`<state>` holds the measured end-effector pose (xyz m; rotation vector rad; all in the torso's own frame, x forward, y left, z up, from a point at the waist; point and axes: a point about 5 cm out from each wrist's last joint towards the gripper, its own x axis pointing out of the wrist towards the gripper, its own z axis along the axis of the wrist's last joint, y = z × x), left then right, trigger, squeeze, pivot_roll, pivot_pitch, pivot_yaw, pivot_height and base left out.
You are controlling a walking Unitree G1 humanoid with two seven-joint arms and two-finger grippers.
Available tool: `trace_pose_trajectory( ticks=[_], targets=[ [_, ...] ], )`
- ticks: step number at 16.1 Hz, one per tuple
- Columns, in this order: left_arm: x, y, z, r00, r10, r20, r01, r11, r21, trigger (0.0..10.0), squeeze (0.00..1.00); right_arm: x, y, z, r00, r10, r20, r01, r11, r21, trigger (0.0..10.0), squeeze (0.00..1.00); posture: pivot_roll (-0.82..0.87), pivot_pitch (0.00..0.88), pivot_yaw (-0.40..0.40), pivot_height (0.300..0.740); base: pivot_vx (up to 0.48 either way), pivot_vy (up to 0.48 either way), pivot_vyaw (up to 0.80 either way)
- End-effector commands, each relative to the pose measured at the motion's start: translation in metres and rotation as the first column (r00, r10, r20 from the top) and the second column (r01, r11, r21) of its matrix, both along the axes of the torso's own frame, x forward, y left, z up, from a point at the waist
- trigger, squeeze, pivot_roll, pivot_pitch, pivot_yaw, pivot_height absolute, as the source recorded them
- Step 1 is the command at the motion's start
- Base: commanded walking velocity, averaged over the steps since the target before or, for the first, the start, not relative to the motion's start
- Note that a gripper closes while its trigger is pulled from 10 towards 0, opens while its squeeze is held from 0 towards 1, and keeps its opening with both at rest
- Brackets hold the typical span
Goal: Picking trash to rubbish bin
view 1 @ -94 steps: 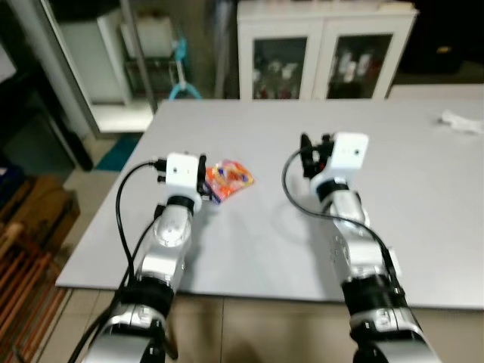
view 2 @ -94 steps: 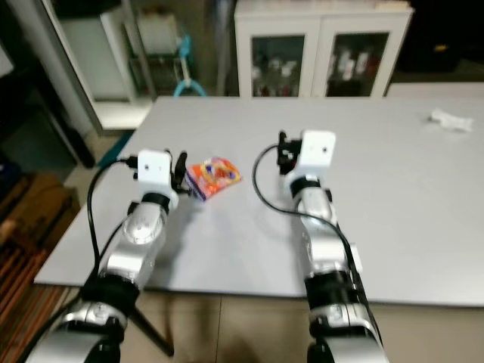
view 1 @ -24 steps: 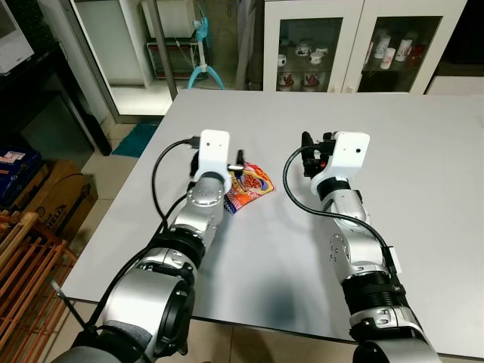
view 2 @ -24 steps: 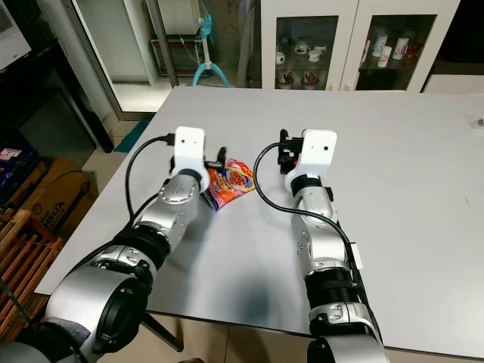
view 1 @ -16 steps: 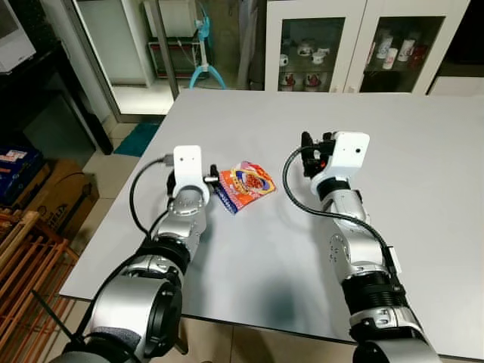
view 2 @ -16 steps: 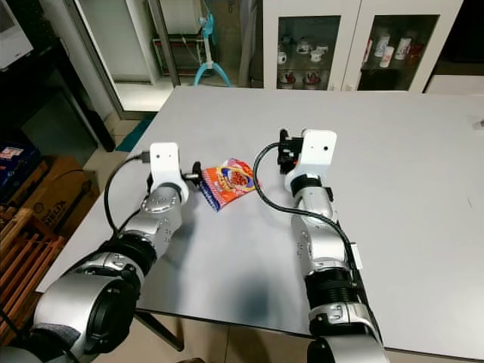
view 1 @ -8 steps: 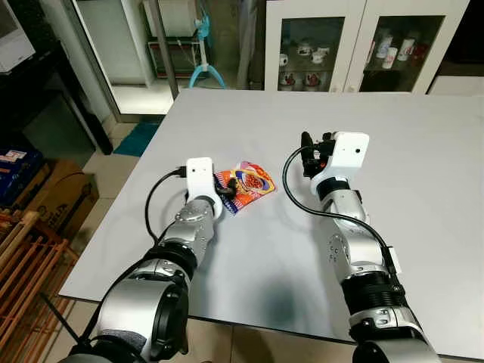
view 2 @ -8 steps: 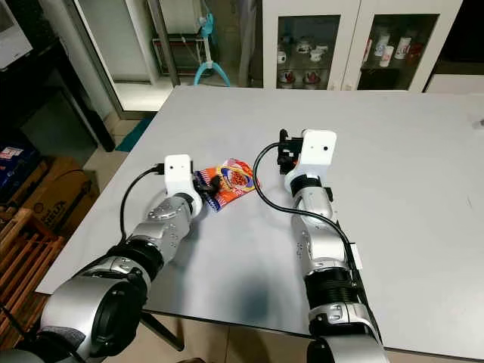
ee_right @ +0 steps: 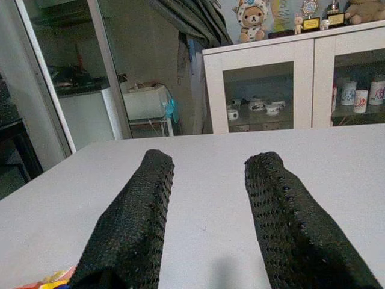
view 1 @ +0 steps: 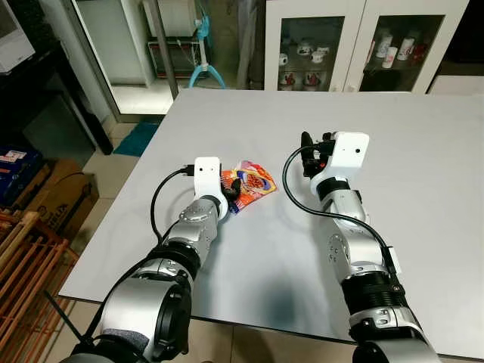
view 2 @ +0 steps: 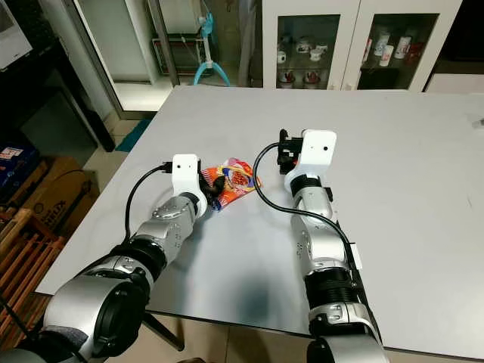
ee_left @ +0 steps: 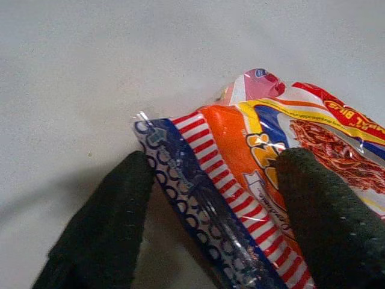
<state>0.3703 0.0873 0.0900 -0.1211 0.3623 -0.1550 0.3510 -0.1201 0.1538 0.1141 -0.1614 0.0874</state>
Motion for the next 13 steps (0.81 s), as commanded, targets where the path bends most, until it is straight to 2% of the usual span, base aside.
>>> trace_pose_trajectory(
  ticks=[1,13],
  targets=[
    [0.003,-0.0009,0.0057,1.0,-0.012,0.014,0.011,1.0,0.006,0.0,0.0,0.0008,0.0026,0.0037,1.0,0.006,0.008,-0.006,1.0,0.004,10.0,0.0,-0.04,0.0,0.094,0.74,0.0,0.0,0.0],
    [0.0031,-0.001,0.0068,0.999,-0.016,0.03,0.016,1.0,0.0,0.0,0.0,0.0016,0.0038,0.0041,1.0,0.007,0.007,-0.007,1.0,0.005,10.0,0.0,-0.03,0.0,0.095,0.74,0.0,0.0,0.0]
  ],
)
